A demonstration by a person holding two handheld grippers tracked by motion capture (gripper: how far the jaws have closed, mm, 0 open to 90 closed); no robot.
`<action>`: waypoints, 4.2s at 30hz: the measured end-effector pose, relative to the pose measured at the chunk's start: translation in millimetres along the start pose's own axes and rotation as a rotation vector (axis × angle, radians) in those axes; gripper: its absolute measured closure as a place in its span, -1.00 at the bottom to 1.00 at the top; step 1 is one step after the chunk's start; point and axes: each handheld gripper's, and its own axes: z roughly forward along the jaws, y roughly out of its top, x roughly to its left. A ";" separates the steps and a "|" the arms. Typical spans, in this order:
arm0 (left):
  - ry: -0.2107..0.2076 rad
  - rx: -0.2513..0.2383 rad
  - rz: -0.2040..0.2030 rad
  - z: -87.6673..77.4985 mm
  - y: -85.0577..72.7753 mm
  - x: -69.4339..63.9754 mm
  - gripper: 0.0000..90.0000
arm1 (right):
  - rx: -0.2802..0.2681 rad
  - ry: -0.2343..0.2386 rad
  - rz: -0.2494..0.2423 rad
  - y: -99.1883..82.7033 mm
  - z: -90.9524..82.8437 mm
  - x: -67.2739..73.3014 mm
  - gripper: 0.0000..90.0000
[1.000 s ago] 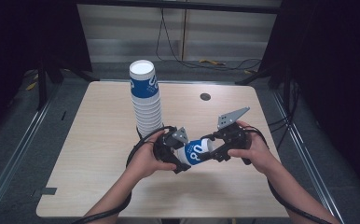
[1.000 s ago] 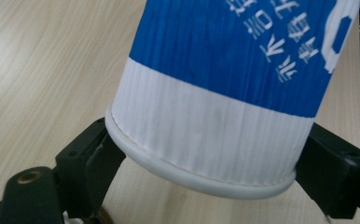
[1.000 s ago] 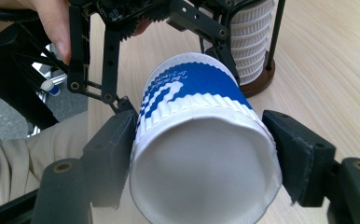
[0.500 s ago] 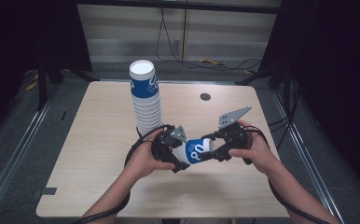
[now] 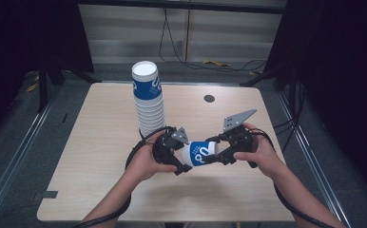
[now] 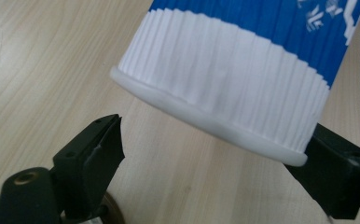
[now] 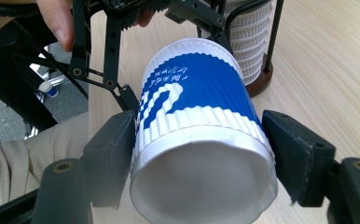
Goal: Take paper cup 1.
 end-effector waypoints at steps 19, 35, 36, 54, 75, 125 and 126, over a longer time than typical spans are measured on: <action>-0.017 0.010 0.005 7.5 6.3 3.5 -0.78 | 0.007 -0.001 0.014 -4.3 0.2 -2.7 -0.39; -0.062 0.023 0.084 16.5 8.5 -1.3 -0.70 | 0.019 0.024 0.014 2.6 10.4 -3.2 -0.39; -0.058 0.021 0.086 16.7 8.8 -1.5 -0.69 | 0.022 0.027 0.016 3.3 10.7 -3.4 -0.38; -0.080 0.021 0.040 5.0 9.7 -3.4 -0.58 | -0.030 0.052 0.000 1.2 8.5 -2.4 -0.39; -0.073 0.150 0.069 3.1 12.7 -6.4 -0.57 | 0.132 -0.006 -0.053 1.4 13.0 2.3 -0.71; -0.091 0.296 0.100 18.9 20.4 -14.7 -0.57 | 0.469 -0.028 -0.226 17.6 29.7 20.3 -0.40; -0.089 0.297 0.102 19.2 20.7 -15.1 -0.57 | 0.472 -0.023 -0.226 17.5 30.2 20.4 -0.39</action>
